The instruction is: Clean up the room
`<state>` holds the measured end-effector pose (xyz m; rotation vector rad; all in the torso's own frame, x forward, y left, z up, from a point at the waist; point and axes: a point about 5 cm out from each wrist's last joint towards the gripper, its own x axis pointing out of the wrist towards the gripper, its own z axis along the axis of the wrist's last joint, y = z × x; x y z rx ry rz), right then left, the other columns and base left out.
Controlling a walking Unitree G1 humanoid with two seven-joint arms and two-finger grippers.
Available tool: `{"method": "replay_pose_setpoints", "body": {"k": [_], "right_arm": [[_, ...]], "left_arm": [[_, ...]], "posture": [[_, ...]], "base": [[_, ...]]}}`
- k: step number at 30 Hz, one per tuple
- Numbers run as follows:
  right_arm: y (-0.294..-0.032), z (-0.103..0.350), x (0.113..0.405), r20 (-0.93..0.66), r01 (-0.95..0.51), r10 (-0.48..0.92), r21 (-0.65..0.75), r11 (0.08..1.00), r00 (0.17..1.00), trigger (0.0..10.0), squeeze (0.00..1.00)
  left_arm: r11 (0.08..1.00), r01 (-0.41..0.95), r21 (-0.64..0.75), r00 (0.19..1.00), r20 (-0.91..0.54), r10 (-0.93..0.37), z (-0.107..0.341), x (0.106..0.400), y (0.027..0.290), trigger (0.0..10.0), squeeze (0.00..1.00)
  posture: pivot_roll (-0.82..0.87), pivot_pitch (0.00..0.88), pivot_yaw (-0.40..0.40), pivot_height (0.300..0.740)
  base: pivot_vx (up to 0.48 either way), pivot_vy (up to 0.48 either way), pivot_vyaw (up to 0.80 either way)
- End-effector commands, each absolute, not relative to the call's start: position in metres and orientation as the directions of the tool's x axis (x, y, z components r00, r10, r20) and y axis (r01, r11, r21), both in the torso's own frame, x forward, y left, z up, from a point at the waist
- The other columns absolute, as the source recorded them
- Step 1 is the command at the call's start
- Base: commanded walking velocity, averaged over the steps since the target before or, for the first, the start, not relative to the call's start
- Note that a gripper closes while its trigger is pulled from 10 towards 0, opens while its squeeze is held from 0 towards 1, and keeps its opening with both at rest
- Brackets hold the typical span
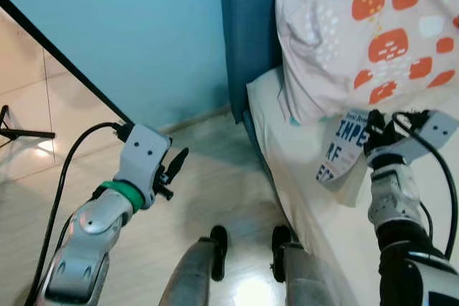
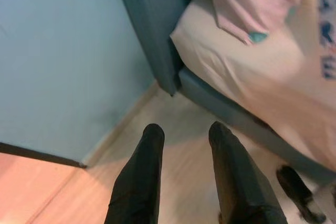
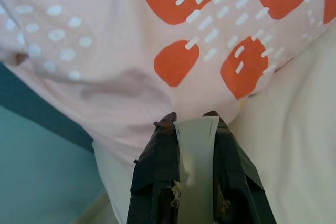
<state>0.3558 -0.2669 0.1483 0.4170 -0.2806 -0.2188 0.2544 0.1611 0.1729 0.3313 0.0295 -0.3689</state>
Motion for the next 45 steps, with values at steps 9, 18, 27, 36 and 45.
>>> {"method": "replay_pose_setpoints", "body": {"k": [9,18,27,36,45], "right_arm": [[-0.289,0.119,0.339,0.086,0.337,-0.379,0.311,0.889,0.921,10.0,0.0],[-0.315,0.093,0.309,0.009,0.457,-0.464,0.167,0.874,0.886,10.0,0.0],[-0.316,0.09,0.31,-0.024,0.455,-0.459,0.176,0.873,0.888,10.0,0.6],[-0.314,0.113,0.326,0.037,0.432,-0.448,0.205,0.878,0.893,10.0,0.54],[-0.316,0.115,0.325,0.06,0.436,-0.455,0.206,0.876,0.888,10.0,0.0]], "left_arm": [[0.887,0.365,0.283,0.931,-0.138,-0.339,0.169,0.245,0.164,10.0,0.0],[0.885,0.389,0.255,0.921,-0.143,-0.363,0.168,0.246,0.156,10.0,0.0],[0.886,0.389,0.252,0.92,-0.148,-0.362,0.168,0.249,0.156,10.0,0.0],[0.89,0.379,0.255,0.924,-0.155,-0.349,0.165,0.251,0.157,10.0,0.0],[0.893,0.37,0.258,0.928,-0.146,-0.342,0.162,0.259,0.156,10.0,0.0]], "posture": [[0.25,0.435,0.175,0.73],[0.22,0.416,0.181,0.73],[0.22,0.399,0.183,0.73],[0.22,0.374,0.176,0.73],[0.19,0.327,0.156,0.73]], "base": [[0.0,0.0,0.0],[0.0,0.0,0.0],[0.0,0.0,0.0],[0.0,0.0,0.0],[0.0,0.0,0.0]]}}
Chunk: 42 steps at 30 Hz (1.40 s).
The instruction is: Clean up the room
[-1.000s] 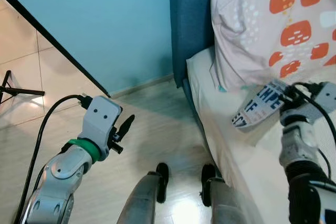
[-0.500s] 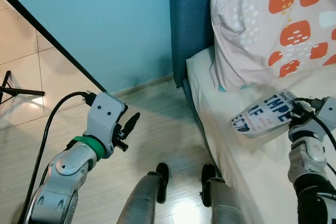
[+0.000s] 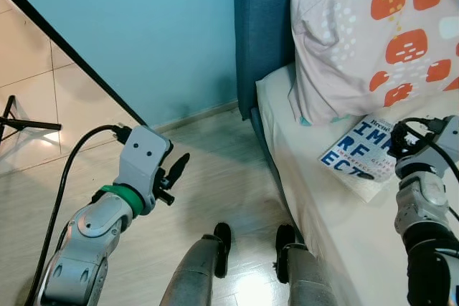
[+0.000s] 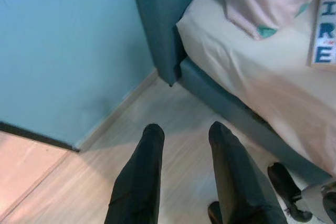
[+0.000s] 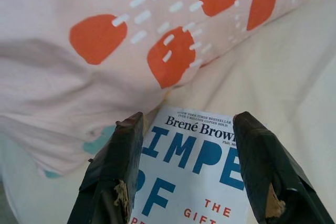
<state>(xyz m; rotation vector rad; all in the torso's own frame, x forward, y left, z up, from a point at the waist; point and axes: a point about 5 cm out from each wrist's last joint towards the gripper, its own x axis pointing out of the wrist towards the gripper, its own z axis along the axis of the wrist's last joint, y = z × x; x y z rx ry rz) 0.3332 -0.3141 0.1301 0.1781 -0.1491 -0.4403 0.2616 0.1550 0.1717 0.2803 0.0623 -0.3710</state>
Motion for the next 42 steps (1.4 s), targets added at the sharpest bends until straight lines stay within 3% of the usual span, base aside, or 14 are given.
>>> {"method": "replay_pose_setpoints", "body": {"k": [1,7,11,15,17,18,20,26,33,42], "right_arm": [[-0.315,0.114,0.324,0.069,0.43,-0.452,0.211,0.878,0.889,10.0,0.0],[-0.31,0.112,0.323,0.091,0.405,-0.43,0.207,0.891,0.898,10.0,0.0],[-0.279,0.096,0.318,0.117,0.264,-0.275,0.102,0.959,0.954,10.0,0.0],[-0.268,0.094,0.314,0.146,0.226,-0.236,0.084,0.971,0.961,10.0,0.0],[-0.242,0.104,0.307,0.253,0.153,-0.173,0.098,0.983,0.952,10.0,0.0],[-0.242,0.104,0.307,0.253,0.153,-0.173,0.098,0.983,0.952,10.0,0.0],[-0.212,0.124,0.306,0.344,0.066,-0.111,0.141,0.988,0.933,10.0,0.0],[-0.173,0.133,0.315,0.387,-0.052,-0.002,0.131,0.99,0.922,10.0,0.0],[-0.153,0.131,0.316,0.359,-0.121,0.087,0.073,0.99,0.929,10.0,0.0],[-0.146,0.127,0.312,0.317,-0.141,0.109,0.082,0.987,0.942,10.0,0.0]], "left_arm": [[0.894,0.367,0.258,0.929,-0.141,-0.341,0.161,0.262,0.155,10.0,0.0],[0.894,0.367,0.256,0.93,-0.131,-0.344,0.16,0.267,0.152,10.0,0.0],[0.904,0.367,0.22,0.93,-0.12,-0.348,0.154,0.275,0.141,10.0,0.0],[0.912,0.361,0.197,0.931,-0.125,-0.342,0.15,0.277,0.139,10.0,0.0],[0.92,0.345,0.187,0.936,-0.148,-0.32,0.138,0.276,0.14,10.0,0.0],[0.92,0.345,0.187,0.936,-0.148,-0.32,0.138,0.276,0.14,10.0,0.0],[0.933,0.311,0.184,0.944,-0.17,-0.281,0.122,0.278,0.141,10.0,0.0],[0.962,0.223,0.159,0.963,-0.189,-0.192,0.104,0.293,0.139,10.0,0.0],[0.979,0.113,0.17,0.981,-0.176,-0.082,0.099,0.307,0.143,10.0,0.0],[0.983,0.092,0.156,0.985,-0.16,-0.067,0.095,0.31,0.136,10.0,0.0]], "posture": [[0.18,0.314,0.15,0.73],[0.17,0.296,0.142,0.73],[0.11,0.227,0.114,0.73],[0.1,0.206,0.11,0.73],[0.06,0.161,0.106,0.73],[0.06,0.161,0.106,0.73],[0.02,0.098,0.095,0.73],[0.01,0.052,0.068,0.73],[0.0,0.022,0.039,0.73],[0.0,0.016,0.029,0.73]], "base": [[0.0,0.0,0.0],[0.0,0.0,0.0],[0.0,0.0,0.0],[0.0,0.0,0.0],[0.0,0.0,0.0],[0.0,0.0,0.0],[0.0,0.0,0.0],[0.0,0.0,0.0],[0.0,0.0,0.0],[-0.106,0.0,0.0]]}}
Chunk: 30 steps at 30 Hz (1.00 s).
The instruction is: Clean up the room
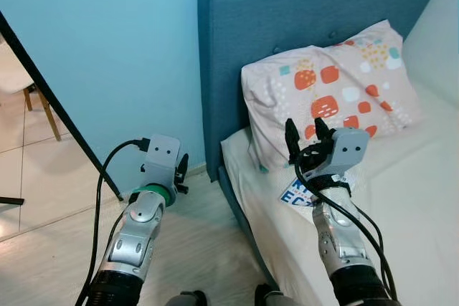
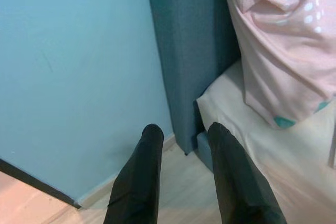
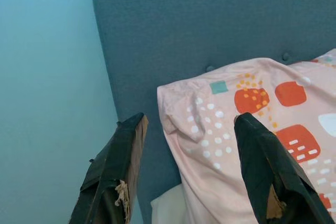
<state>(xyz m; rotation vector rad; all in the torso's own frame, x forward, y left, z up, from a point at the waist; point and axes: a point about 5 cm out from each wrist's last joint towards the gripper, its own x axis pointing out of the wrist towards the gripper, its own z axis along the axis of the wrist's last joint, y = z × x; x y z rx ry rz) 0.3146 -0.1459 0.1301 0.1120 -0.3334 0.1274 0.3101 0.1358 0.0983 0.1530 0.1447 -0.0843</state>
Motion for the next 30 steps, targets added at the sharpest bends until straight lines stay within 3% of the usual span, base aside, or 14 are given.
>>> {"method": "replay_pose_setpoints", "body": {"k": [1,30], "right_arm": [[-0.1448,0.1263,0.3122,0.313,-0.144,0.111,0.082,0.986,0.943,10.0,0.0],[-0.1481,0.1186,0.3107,0.255,-0.141,0.118,0.075,0.987,0.96,10.0,0.0]], "left_arm": [[0.984,0.093,0.154,0.986,-0.154,-0.069,0.0945,0.3101,0.1344,10.0,0.0],[0.984,0.075,0.162,0.991,-0.12,-0.055,0.0909,0.3126,0.1313,10.0,0.0]], "posture": [[0.0,0.016,0.028,0.73],[0.0,0.031,0.024,0.73]], "base": [[-0.334,0.0,0.0],[-0.359,0.0,0.0]]}}
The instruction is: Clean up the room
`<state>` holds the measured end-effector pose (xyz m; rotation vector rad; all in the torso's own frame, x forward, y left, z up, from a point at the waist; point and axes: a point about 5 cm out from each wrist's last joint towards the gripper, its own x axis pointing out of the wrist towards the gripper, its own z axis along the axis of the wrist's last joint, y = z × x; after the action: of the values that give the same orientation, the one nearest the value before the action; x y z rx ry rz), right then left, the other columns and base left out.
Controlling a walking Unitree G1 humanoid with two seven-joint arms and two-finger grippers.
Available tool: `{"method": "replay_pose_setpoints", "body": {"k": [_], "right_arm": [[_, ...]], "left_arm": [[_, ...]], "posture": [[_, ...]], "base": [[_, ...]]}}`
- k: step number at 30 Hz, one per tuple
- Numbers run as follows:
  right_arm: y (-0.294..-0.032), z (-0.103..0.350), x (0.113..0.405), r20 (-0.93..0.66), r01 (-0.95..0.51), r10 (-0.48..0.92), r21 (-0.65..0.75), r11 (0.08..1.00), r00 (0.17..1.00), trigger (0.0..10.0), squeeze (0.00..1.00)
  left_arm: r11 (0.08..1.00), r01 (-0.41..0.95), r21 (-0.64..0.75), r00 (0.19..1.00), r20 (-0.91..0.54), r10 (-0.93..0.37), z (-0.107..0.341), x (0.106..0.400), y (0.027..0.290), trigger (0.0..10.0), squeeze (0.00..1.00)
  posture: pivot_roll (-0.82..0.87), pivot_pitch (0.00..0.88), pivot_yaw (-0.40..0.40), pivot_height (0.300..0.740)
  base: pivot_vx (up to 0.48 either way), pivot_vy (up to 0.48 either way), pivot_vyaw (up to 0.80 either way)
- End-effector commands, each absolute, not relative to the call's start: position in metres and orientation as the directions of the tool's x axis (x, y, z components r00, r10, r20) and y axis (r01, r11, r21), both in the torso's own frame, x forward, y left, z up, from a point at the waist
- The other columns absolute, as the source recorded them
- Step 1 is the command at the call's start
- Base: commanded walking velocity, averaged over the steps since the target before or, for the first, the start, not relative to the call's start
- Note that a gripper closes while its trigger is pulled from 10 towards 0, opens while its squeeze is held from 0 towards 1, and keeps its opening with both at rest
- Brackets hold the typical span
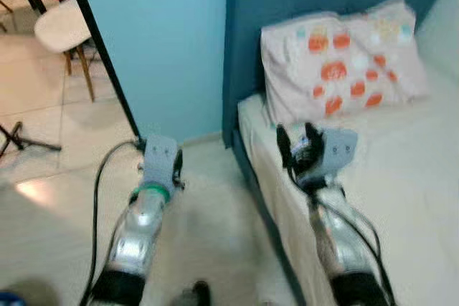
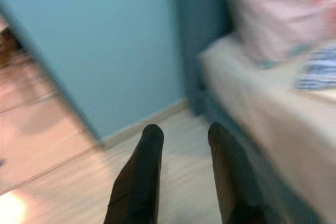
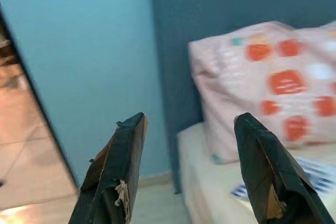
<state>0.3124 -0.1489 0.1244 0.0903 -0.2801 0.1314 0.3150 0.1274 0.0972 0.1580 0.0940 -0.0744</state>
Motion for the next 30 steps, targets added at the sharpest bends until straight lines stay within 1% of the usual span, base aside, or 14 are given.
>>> {"method": "replay_pose_setpoints", "body": {"k": [1,9,15,30], "right_arm": [[-0.1481,0.1186,0.3107,0.255,-0.141,0.118,0.075,0.987,0.96,10.0,0.0],[-0.1481,0.114,0.3106,0.226,-0.136,0.116,0.075,0.988,0.967,10.0,0.0],[-0.1492,0.1104,0.3111,0.204,-0.128,0.107,0.097,0.987,0.973,10.0,0.0],[-0.1524,0.1092,0.3125,0.195,-0.117,0.095,0.108,0.987,0.976,10.0,0.0]], "left_arm": [[0.984,0.075,0.162,0.991,-0.12,-0.055,0.0909,0.3126,0.1313,10.0,0.0],[0.985,0.074,0.153,0.991,-0.125,-0.055,0.0892,0.3127,0.131,10.0,0.0],[0.984,0.104,0.148,0.987,-0.139,-0.083,0.0879,0.3125,0.129,10.0,0.0],[0.987,0.104,0.124,0.987,-0.135,-0.087,0.0893,0.3144,0.127,10.0,0.0]], "posture": [[0.0,0.031,0.024,0.73],[0.0,0.032,0.026,0.73],[0.0,0.031,0.025,0.73],[0.0,0.028,0.029,0.73]], "base": [[-0.368,0.0,0.0],[-0.348,0.0,0.0],[0.0,0.0,-0.73],[0.0,0.0,-0.8]]}}
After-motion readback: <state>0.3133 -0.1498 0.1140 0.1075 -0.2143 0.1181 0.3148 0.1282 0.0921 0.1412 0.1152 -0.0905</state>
